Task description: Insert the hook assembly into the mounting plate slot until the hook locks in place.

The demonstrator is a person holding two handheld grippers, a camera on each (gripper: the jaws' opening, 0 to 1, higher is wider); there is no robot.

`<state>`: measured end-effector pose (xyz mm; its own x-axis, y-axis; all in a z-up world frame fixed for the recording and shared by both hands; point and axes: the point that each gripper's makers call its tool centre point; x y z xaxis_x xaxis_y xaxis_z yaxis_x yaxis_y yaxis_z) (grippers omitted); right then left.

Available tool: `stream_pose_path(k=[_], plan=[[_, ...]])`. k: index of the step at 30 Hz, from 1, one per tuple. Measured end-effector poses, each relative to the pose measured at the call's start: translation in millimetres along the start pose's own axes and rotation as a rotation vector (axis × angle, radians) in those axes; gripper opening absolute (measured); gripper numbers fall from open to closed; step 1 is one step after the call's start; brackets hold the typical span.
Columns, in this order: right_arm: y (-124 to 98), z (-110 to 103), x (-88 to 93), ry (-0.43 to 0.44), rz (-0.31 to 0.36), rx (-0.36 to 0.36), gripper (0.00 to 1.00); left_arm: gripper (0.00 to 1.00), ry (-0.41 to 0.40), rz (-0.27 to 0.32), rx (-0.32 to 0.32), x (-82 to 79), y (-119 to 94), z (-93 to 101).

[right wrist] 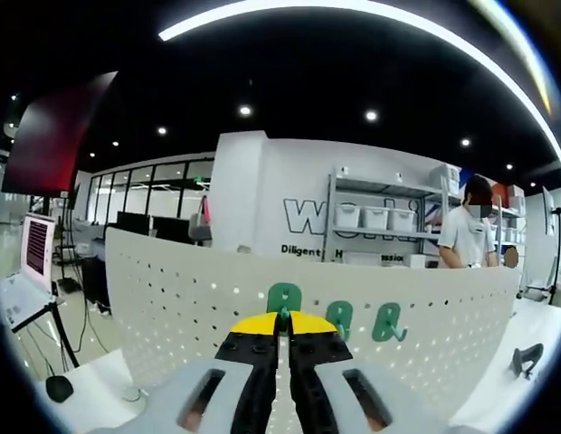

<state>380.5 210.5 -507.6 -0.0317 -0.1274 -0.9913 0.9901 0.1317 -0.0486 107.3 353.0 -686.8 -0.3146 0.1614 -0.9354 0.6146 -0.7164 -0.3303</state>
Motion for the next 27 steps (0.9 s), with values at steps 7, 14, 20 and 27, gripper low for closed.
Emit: stream_pose_path(k=[7, 14, 20, 27], plan=[[6, 1, -0.1, 0.015, -0.001, 0.006, 0.02, 0.75, -0.002, 0.008, 0.003, -1.8, 0, -1.4], [15, -1, 0.9, 0.01, -0.007, 0.001, 0.02, 0.78, 0.009, 0.003, 0.003, -1.5, 0, -0.5], [19, 1, 3.4, 0.001, -0.014, 0.009, 0.02, 0.77, -0.002, 0.003, -0.007, 0.6, -2, -4.2], [26, 3, 9.8, 0.014, -0.033, 0.015, 0.02, 0.77, -0.005, -0.001, -0.018, -0.1, -4, -10.0]])
Point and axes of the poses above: the point that each gripper's makers call its tool centre point, and the gripper's own axes: y roughly forward along the fingers, z roughly to its right, x roughly out of its underside, and after that the axes turned 6 degrees about -z, right-handed
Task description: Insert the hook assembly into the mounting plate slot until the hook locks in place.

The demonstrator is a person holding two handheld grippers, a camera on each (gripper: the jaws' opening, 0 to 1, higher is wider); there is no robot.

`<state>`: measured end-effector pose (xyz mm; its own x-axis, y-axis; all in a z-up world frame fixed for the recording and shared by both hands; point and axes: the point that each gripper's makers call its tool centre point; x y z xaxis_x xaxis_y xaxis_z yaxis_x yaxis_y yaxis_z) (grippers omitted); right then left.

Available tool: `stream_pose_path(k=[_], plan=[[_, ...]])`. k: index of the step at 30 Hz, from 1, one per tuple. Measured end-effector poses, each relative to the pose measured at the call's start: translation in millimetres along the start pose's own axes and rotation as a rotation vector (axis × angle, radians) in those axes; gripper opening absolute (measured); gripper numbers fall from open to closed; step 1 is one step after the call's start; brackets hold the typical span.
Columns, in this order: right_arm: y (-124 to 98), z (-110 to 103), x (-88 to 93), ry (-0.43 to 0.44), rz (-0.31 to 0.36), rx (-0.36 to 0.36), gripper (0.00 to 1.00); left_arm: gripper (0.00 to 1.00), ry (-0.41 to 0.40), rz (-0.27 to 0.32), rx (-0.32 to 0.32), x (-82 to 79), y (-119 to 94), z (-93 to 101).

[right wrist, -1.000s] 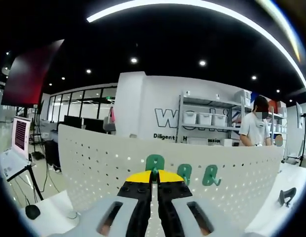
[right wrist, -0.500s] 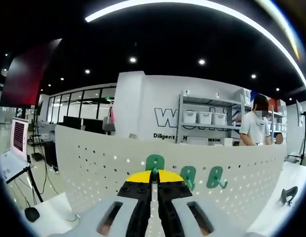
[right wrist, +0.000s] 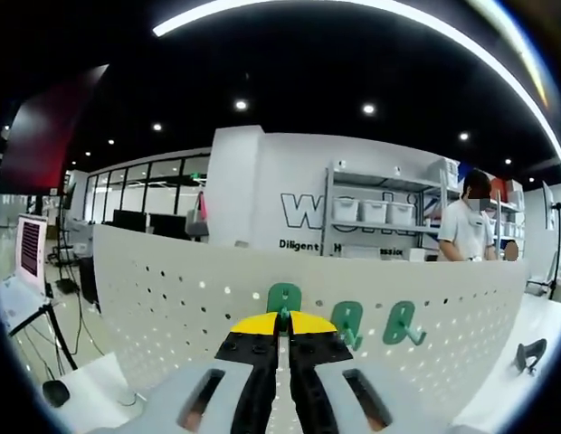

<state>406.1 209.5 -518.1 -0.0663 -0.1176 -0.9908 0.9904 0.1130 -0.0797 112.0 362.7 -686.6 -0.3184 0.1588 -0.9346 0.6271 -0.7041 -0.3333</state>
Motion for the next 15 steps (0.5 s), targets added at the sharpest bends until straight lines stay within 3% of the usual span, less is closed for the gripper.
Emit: stream_pose_path(k=[15], plan=[[6.5, 3.7, 5.5, 0.034, -0.014, 0.004, 0.02, 0.77, -0.014, -0.001, -0.003, 0.9, -1.9, -3.6]])
Point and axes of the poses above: the point that each gripper's makers call its tool centre point, and the gripper's own axes: y roughly forward along the fingers, z roughly to its right, x roughly out of its underside, and after that the axes turned 6 degrees about -z, right-handed
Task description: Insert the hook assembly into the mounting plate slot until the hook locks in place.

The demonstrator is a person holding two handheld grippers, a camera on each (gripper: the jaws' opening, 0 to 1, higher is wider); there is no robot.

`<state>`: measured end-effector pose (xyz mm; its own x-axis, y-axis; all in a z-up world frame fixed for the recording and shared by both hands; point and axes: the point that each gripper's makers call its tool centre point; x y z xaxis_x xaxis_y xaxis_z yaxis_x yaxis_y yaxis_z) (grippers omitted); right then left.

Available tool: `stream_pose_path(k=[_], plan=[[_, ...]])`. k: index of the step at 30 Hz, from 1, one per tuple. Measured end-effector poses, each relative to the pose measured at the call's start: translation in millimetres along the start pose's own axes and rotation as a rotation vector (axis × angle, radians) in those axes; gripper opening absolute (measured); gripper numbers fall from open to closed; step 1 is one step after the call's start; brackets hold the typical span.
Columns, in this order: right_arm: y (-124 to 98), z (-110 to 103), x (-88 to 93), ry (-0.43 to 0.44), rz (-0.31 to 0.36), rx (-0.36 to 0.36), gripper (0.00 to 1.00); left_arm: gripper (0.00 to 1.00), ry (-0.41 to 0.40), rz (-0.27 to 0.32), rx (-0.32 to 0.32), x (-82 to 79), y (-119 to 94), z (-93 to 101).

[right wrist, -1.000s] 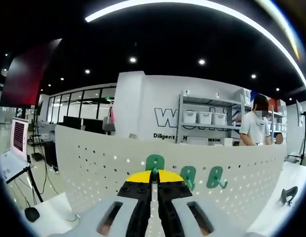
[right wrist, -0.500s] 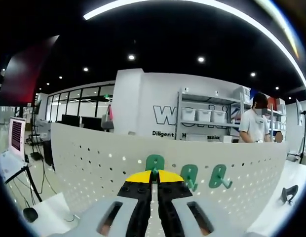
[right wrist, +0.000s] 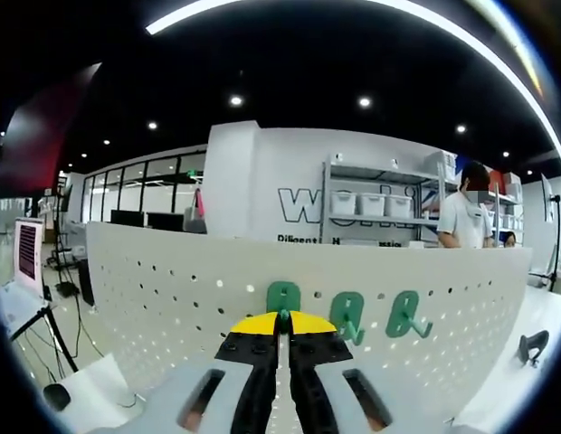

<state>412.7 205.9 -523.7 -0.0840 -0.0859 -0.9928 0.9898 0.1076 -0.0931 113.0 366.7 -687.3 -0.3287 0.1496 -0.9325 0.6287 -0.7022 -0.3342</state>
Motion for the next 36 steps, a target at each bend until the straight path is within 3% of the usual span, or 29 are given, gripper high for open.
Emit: stream_pose_path(k=[18, 22, 27, 29, 36], plan=[[4.8, -1.7, 5.1, 0.069, -0.011, 0.007, 0.02, 0.77, 0.005, -0.02, 0.0, 5.0, 3.0, 1.1], [5.3, -3.4, 5.4, -0.002, -0.018, 0.013, 0.02, 0.77, 0.005, -0.019, 0.003, 3.7, 4.6, 2.0], [6.1, -2.9, 5.8, 0.014, -0.018, 0.006, 0.02, 0.77, 0.008, -0.023, 0.001, 3.5, 4.7, 0.9], [6.5, -3.4, 6.5, -0.058, -0.026, 0.017, 0.02, 0.77, 0.006, -0.022, 0.0, 3.4, 4.3, 0.4], [5.5, -4.3, 6.8, -0.052, -0.028, 0.002, 0.03, 0.76, 0.005, -0.026, -0.001, 4.3, 3.2, 0.4]])
Point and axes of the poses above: the point that each gripper's makers call its tool centre point, and the gripper's own axes: y roughly forward along the fingers, z roughly to its right, x roughly out of its underside, and after that the axes turned 6 degrees about -z, right-handed
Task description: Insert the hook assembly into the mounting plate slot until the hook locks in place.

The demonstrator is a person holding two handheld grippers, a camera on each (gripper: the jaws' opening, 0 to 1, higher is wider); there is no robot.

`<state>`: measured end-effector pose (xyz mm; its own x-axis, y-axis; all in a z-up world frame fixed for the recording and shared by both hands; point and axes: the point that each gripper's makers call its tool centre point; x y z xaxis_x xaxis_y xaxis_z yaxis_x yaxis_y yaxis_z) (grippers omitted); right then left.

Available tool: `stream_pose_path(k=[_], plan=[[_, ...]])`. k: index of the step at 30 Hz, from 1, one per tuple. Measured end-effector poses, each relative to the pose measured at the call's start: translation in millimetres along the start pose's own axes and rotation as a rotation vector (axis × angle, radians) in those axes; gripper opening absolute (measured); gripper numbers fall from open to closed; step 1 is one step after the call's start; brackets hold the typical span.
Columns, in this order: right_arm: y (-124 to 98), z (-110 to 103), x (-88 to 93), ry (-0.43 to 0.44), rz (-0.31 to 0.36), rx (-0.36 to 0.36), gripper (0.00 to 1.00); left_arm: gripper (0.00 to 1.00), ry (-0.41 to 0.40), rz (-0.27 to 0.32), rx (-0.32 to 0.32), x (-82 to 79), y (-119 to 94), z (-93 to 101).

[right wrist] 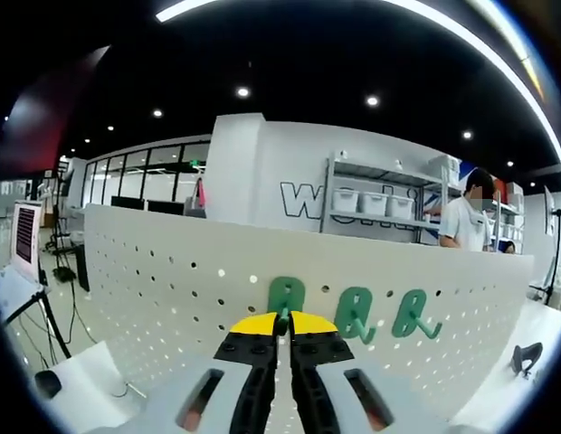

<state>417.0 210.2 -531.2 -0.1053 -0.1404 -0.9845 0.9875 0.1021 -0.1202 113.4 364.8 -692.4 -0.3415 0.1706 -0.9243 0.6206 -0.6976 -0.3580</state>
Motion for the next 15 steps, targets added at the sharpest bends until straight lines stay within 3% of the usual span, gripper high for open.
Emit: stream_pose_path(k=[11, 15], plan=[[-0.2, -3.1, 1.3, 0.007, -0.005, -0.04, 0.1, 0.76, 0.01, 0.003, 0.012, -4.5, 3.7, 3.8], [-3.5, -2.7, -4.0, -0.004, 0.018, -0.043, 0.07, 0.76, 0.012, 0.002, 0.015, -4.1, 4.0, 5.2]])
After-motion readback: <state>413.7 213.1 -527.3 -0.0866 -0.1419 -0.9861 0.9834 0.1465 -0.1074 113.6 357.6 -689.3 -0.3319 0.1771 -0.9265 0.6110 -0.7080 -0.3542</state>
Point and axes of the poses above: the point that each gripper's makers call its tool centre point, and the gripper's own axes: y roughly forward along the fingers, z roughly to its right, x roughly out of its underside, and after that the axes turned 6 degrees about -z, right-handed
